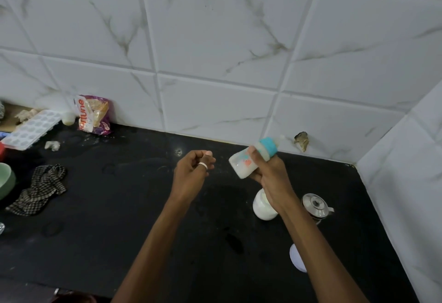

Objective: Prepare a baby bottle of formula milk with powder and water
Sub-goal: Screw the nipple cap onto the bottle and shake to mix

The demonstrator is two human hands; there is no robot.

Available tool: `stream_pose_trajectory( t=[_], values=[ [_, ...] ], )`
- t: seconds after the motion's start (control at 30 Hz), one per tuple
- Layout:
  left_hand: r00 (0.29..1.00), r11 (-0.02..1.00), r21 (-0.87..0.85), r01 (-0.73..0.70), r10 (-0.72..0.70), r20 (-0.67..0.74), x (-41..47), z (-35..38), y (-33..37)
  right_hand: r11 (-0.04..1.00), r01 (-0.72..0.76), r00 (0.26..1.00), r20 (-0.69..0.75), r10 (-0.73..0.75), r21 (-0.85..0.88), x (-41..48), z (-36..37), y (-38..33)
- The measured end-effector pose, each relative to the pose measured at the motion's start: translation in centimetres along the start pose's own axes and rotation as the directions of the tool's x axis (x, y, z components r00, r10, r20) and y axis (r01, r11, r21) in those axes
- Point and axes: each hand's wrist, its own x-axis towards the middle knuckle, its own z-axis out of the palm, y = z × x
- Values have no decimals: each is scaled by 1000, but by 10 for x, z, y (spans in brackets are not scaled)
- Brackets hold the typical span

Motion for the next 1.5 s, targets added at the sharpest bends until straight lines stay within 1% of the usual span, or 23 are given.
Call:
stream_pose_trajectory(
  t=[0.1,0.13,0.2,0.23,0.33,0.37,0.5,0.6,0.67,0.73,0.77,0.87,0.9,0.93,1.03,1.07,1.13,1.2,1.3,1.33,1.43,1.47,1.5],
  values=[
    [1000,1000,9,-4,4,11,1,-1,1,988,-55,992,101,70,-146,-1,1,4],
    [1000,1000,2,-3,3,7,1,-2,1,990,-42,994,91,54,-137,0,0,4],
    [1000,1000,-12,-2,2,-6,2,-1,1,1000,-24,1000,8,24,-13,3,-1,3],
    [1000,1000,-11,-2,2,-10,2,0,1,1000,-21,1000,0,21,9,4,-1,2],
    [1000,1000,8,-6,6,7,2,0,0,988,-67,990,114,83,-137,-3,0,1],
    [1000,1000,13,-6,6,9,2,0,0,987,-64,988,130,84,-149,-3,-3,2],
    [1000,1000,-1,-4,4,-6,1,2,0,999,-33,999,8,33,-24,0,-6,-1],
    [1000,1000,14,-6,6,15,1,1,0,984,-77,991,98,93,-160,-7,-5,0],
    [1000,1000,13,-10,10,18,1,2,1,987,-45,994,96,60,-154,-6,-8,1],
    [1000,1000,0,-8,8,8,1,2,1,998,-29,999,15,30,-61,-4,-8,-3],
    [1000,1000,-2,-6,6,8,0,3,1,999,-26,1000,7,26,-44,-3,-8,-3],
    [1000,1000,10,-7,6,24,-1,1,0,984,-87,988,114,106,-155,-8,-5,-2],
    [1000,1000,13,-8,8,29,-2,1,1,983,-85,985,133,107,-163,-9,-6,-1],
    [1000,1000,11,-9,8,28,-2,1,1,984,-53,989,130,76,-173,-9,-6,-2],
    [1000,1000,-11,-3,3,4,-4,1,1,998,-24,1000,-1,24,-57,-4,-3,-3],
    [1000,1000,-10,-1,1,4,-4,0,0,997,-27,1000,8,27,-73,-4,-2,-2],
    [1000,1000,1,-1,1,15,-3,-1,0,981,-54,994,86,71,-188,-8,0,0],
    [1000,1000,8,-5,5,18,-3,-3,0,977,-69,989,113,94,-202,-8,-2,2],
    [1000,1000,-5,-6,6,1,-3,0,1,992,-46,999,18,49,-115,-4,0,-1],
    [1000,1000,-8,-4,4,0,-3,1,1,992,-37,999,16,39,-120,-2,0,0],
    [1000,1000,-4,-6,6,18,-2,1,1,950,-49,983,154,100,-307,-6,-1,6],
    [1000,1000,-3,-8,8,22,-2,1,1,946,-47,980,170,106,-320,-6,-2,5],
    [1000,1000,-8,-8,8,20,-2,2,1,959,-43,985,149,88,-281,-5,-2,4]
  ],
)
